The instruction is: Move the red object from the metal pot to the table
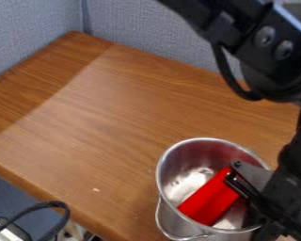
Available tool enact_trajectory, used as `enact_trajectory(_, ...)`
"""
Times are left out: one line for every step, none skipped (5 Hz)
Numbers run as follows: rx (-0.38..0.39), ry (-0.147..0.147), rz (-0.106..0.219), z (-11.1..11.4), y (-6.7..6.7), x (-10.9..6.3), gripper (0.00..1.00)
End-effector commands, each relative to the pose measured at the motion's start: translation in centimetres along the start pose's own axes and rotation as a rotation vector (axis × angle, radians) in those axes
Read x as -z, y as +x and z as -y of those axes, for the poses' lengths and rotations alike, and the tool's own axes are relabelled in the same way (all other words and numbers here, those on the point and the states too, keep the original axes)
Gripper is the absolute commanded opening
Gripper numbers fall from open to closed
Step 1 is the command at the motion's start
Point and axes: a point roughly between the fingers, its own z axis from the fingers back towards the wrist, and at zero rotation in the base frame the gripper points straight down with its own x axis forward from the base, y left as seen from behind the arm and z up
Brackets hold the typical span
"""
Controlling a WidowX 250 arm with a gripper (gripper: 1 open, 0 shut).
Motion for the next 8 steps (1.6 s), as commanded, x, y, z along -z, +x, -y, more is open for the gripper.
enact_trajectory(0.059, -0.006, 0.034, 0.3, 0.4, 0.0, 0.00)
enact_trajectory(0.025, -0.006, 0.016, 0.9, 0.0, 1.1, 0.00)
enact_trajectory(-0.017, -0.007, 0.004, 1.2, -0.1, 1.8, 0.00)
enact_trajectory(-0.053, -0.008, -0.012, -0.1, 0.4, 1.9, 0.00)
enact_trajectory(-0.092, -0.011, -0.027, -1.3, 0.9, 2.0, 0.00)
enact_trajectory(-0.051, -0.004, -0.029, -0.2, 1.1, 2.4, 0.00)
enact_trajectory(-0.029, -0.002, -0.035, -0.2, 0.8, 2.8, 0.00)
enact_trajectory(-0.011, 0.003, -0.042, -0.3, 0.6, 3.2, 0.00)
